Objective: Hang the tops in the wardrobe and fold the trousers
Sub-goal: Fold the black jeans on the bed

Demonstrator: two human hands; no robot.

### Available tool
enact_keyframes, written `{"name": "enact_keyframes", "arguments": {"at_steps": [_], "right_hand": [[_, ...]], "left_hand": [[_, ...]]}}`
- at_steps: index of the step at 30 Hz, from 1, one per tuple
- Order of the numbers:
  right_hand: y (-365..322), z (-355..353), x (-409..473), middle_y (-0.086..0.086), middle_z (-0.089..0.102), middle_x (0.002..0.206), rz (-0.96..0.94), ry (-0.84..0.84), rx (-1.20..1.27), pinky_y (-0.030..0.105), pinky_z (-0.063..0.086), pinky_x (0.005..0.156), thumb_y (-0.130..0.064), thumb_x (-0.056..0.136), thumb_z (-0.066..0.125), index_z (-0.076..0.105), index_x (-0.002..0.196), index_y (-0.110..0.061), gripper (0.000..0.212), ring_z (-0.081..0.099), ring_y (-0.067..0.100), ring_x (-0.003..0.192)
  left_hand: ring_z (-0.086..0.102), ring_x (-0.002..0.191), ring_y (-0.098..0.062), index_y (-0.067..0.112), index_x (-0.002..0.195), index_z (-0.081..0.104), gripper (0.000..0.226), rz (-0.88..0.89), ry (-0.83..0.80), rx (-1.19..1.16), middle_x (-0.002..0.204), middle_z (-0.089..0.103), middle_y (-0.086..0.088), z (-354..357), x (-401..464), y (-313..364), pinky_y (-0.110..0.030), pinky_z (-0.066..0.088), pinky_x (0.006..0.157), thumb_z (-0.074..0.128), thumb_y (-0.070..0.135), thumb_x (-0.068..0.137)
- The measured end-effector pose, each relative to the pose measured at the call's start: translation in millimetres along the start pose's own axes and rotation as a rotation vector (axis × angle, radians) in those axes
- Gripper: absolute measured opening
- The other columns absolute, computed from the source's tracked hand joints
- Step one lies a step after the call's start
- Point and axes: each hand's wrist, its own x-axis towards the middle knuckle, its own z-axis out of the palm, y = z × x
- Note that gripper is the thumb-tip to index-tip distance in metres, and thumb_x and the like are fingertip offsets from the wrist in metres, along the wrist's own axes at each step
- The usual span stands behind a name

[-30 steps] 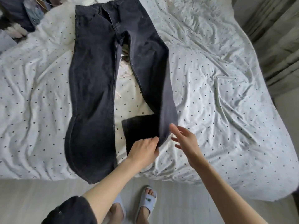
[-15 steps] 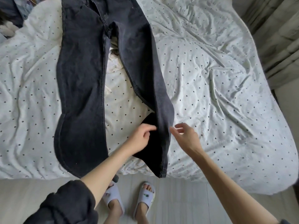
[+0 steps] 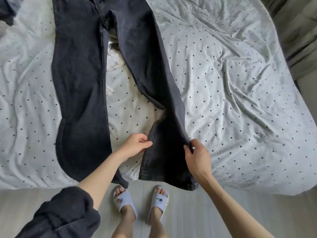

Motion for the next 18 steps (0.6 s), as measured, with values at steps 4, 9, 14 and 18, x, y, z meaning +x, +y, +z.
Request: {"name": "enact_keyframes", "arguments": {"at_steps": [4,9,14,18], "right_hand": [[13.8,-21.7,-3.5,0.001,0.039,0.054,0.169,-0.086,0.191,0.023,0.028,0.049,-0.018,0.092,0.058,0.04,0.061,-0.007,0.037,0.036,0.014,0.052],[10.6,-34.4,-23.4,0.01,0.055,0.072,0.196,-0.387,0.315,0.035,0.044,0.067,-0.021,0.088,0.063,0.058,0.085,0.011,0.032,0.053,0.019,0.071],[-3.1,-51.6,-51.2,0.01,0.071,0.1,0.158,-0.582,0.508,0.027,0.052,0.079,-0.014,0.093,0.056,0.066,0.104,-0.001,0.02,0.066,0.019,0.093],[8.4,-39.5,-56.6,0.024,0.065,0.09,0.211,-0.506,0.361,0.03,0.046,0.072,-0.01,0.091,0.058,0.064,0.094,0.004,0.015,0.06,0.021,0.08]], "left_hand": [[0.063,0.079,-0.008,0.011,0.101,0.064,0.012,-0.056,-0.175,-0.08,0.098,0.07,-0.006,7.6,-48.6,-25.2,-0.02,0.049,0.067,0.057,0.011,0.092],[0.065,0.094,-0.022,0.016,0.112,0.063,0.023,-0.067,-0.19,-0.233,0.103,0.072,-0.004,-18.1,-97.6,-39.3,-0.044,0.049,0.088,0.052,0.007,0.094],[0.066,0.088,-0.014,0.012,0.107,0.063,0.022,-0.008,-0.245,-0.337,0.096,0.072,-0.001,-45.0,-137.0,-34.3,-0.026,0.052,0.074,0.051,0.002,0.093],[0.061,0.084,-0.01,0.014,0.102,0.063,0.013,-0.088,-0.165,-0.177,0.097,0.07,-0.001,-31.1,-138.9,-51.9,-0.023,0.045,0.072,0.053,0.011,0.094]]}}
